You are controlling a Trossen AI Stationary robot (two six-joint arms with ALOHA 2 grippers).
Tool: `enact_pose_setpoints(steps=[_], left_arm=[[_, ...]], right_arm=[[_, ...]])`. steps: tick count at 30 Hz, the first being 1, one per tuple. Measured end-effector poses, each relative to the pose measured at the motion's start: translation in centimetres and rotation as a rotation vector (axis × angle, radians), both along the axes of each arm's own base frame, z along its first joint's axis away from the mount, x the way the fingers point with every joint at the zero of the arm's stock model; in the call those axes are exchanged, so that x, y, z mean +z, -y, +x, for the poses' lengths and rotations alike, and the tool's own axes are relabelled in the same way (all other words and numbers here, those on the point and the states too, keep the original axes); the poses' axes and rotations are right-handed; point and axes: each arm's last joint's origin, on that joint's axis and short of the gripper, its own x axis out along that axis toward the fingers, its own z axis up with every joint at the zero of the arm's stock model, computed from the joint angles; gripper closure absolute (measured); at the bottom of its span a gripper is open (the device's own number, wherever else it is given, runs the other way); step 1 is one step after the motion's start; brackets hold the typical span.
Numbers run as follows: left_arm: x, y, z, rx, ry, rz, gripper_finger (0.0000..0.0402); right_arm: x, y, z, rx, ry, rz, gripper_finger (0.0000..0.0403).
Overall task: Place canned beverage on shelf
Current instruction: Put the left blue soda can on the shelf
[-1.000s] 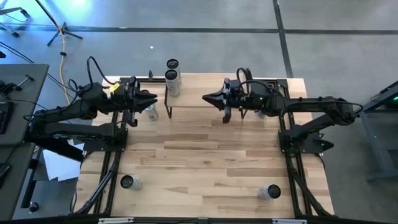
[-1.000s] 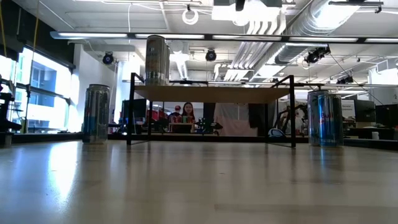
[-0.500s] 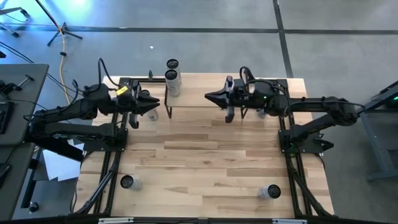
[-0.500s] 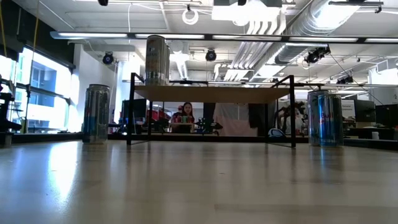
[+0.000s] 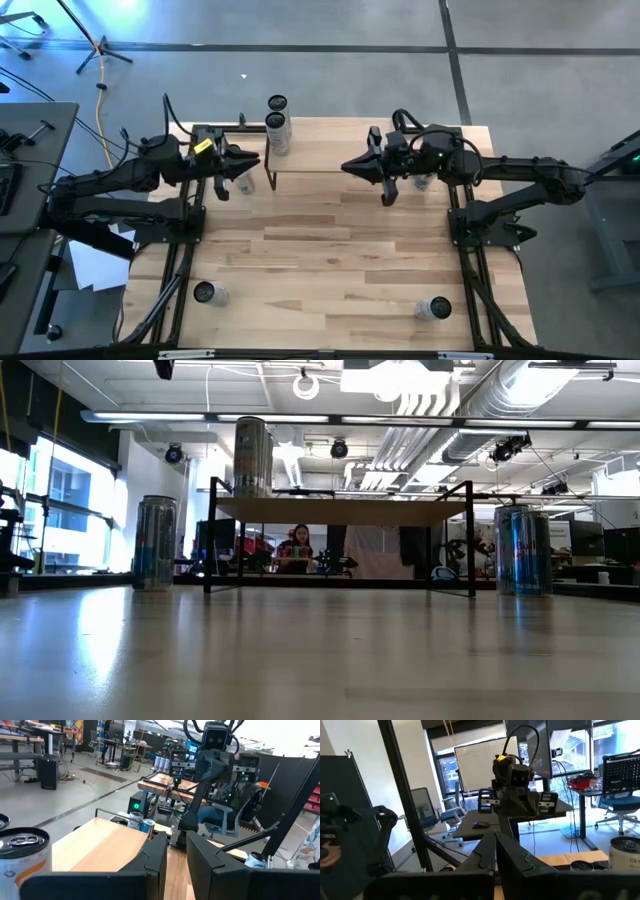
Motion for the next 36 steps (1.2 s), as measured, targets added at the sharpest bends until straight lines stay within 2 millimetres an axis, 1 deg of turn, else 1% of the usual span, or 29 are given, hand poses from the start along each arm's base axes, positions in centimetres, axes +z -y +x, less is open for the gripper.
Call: enact_pose_setpoints(steps=[5, 7, 9, 12, 17, 20, 23, 26, 28, 31, 34, 36], left_arm=[[-0.2, -0.2, 0.6, 0.025, -0.029, -0.003, 0.0349], [0.3, -0.2, 0.6, 0.03, -0.042, -0.006, 0.0338], [1.1, -0.1, 0.2, 0.03, -0.086, -0.004, 0.032], [1.8, 0.0, -0.5, 0.028, -0.204, -0.015, 0.0283], [2.1, 0.3, -1.9, -0.005, -0.379, -0.063, 0.0221], [1.6, 0.5, -2.6, -0.019, -0.482, -0.085, 0.0188], [0.7, 0.5, -2.5, -0.004, -0.584, -0.14, 0.0164], [-0.4, 0.3, -2.0, 0.051, -0.702, -0.208, 0.0153], [-1.3, 0.1, -1.5, 0.079, -0.799, -0.218, 0.0152], [-2.3, -0.3, -0.7, 0.232, -0.898, -0.263, 0.0151], [-3.2, -1.0, 0.1, 0.409, -0.933, -0.349, 0.0151], [-3.6, -1.4, 0.6, 0.483, -0.935, -0.406, 0.0151]], right_arm=[[0.0, -0.1, 0.0, 0.004, 0.0, 0.002, 0.0402], [0.0, -0.3, 0.0, -0.001, 0.0, 0.004, 0.0402], [0.0, -0.4, 0.1, -0.011, 0.0, 0.006, 0.0402], [0.0, -0.6, 0.1, -0.023, 0.0, 0.01, 0.0402], [0.0, -0.9, 0.1, -0.053, 0.0, 0.016, 0.0402], [-0.1, -0.9, 0.2, -0.09, -0.009, 0.021, 0.0402], [-0.3, -0.8, 0.2, -0.11, -0.03, 0.028, 0.0402], [-0.4, -0.7, 0.2, -0.133, -0.042, 0.031, 0.0402], [-0.6, -0.7, 0.3, -0.139, -0.059, 0.033, 0.0402], [-0.7, -0.7, 0.3, -0.142, -0.071, 0.032, 0.0402], [-0.8, -0.7, 0.3, -0.143, -0.083, 0.028, 0.0402], [-0.9, -0.7, 0.3, -0.143, -0.084, 0.028, 0.0402]])
